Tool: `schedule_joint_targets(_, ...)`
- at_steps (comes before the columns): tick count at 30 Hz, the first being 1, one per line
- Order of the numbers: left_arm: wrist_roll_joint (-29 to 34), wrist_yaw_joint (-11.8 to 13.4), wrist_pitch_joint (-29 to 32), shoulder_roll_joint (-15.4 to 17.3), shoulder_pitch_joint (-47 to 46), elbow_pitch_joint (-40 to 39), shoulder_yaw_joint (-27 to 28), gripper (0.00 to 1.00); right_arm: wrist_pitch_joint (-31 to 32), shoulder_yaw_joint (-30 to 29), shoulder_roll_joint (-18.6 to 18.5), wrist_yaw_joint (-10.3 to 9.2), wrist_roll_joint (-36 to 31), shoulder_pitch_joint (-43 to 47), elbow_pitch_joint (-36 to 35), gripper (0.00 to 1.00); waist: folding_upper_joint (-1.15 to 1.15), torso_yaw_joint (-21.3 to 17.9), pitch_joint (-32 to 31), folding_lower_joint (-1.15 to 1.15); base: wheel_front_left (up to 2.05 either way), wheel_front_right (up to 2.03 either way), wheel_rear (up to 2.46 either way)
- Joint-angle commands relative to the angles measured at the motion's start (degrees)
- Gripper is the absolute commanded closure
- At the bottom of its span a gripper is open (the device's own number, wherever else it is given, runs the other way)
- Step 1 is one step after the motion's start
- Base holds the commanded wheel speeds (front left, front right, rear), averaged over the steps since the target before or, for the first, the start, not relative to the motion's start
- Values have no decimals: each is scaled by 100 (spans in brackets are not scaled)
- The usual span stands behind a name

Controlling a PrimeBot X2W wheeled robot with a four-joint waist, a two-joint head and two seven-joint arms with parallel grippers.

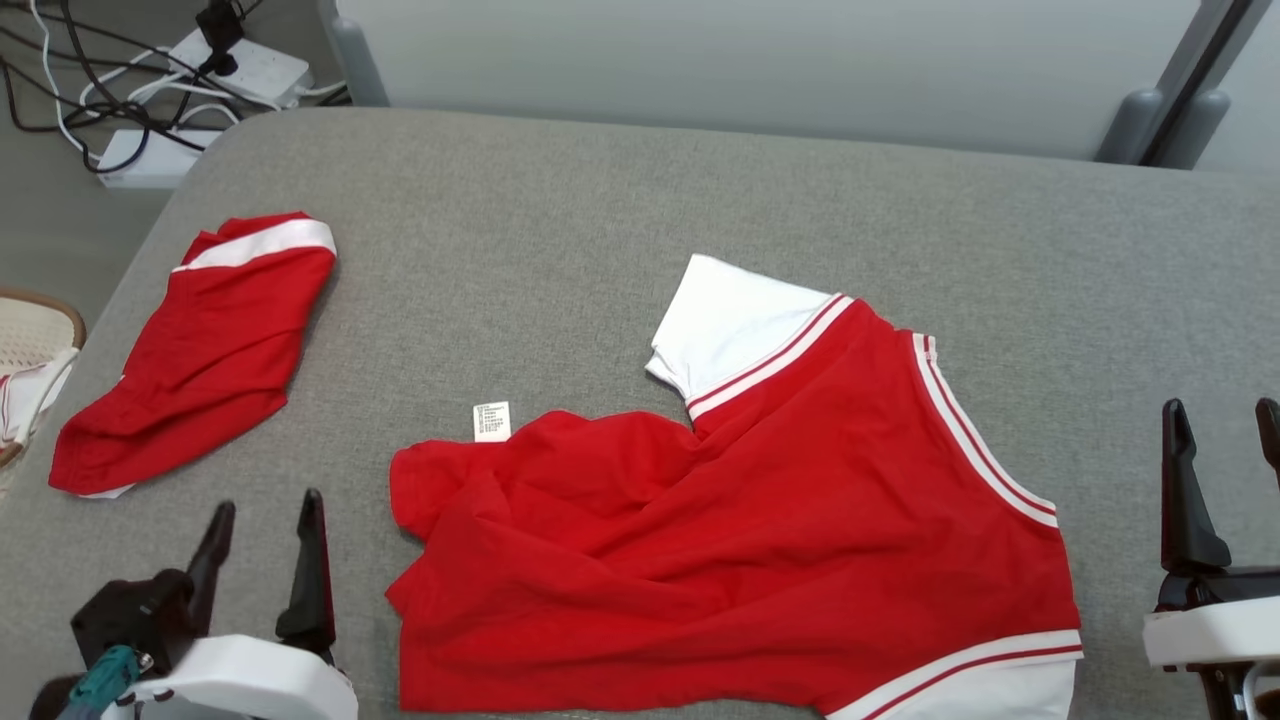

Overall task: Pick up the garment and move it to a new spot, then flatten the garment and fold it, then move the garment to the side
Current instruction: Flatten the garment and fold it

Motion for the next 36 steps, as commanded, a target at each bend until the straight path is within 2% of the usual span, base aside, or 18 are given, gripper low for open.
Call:
schedule_joint_targets(1,129,70,-39,206,-368,-216,234,0,13,172,-139,-1,-83,-174,-227,0,0,-58,-110,0,0,0,0)
schedule_joint_targets(8,488,343,113,421,-369,-556,145,0,85,381,-125,-1,-315,45,-344,0,0,-263,-369,0,0,0,0)
schedule_joint_targets(17,501,639,112,377,207,-700,112,0,137,361,175,-1,-323,821,-191,0,0,-314,-554,0,0,0,0)
schedule_joint_targets(24,414,595,40,349,449,-574,79,0,104,327,333,-1,-258,1156,28,0,0,-223,-619,0,0,0,0)
schedule_joint_targets(36,385,497,62,296,356,-467,-49,0,91,464,358,-1,-262,963,93,0,0,-170,-580,0,0,0,0)
